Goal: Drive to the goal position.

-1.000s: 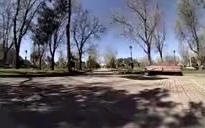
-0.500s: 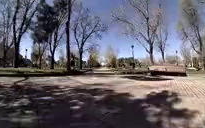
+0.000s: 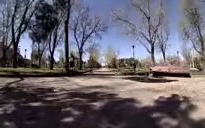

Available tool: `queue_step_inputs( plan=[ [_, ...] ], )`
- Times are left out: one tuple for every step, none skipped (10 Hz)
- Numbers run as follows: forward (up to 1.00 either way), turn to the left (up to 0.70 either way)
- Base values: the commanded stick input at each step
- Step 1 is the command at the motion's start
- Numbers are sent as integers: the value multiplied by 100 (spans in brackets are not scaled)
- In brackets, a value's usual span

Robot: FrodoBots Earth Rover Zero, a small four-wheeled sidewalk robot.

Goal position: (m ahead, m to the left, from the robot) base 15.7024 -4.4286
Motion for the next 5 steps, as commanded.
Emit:
queue_step_inputs(
  plan=[
    [85, 0],
    [85, 0],
    [85, 0],
    [85, 0],
    [85, 0]
  ],
)
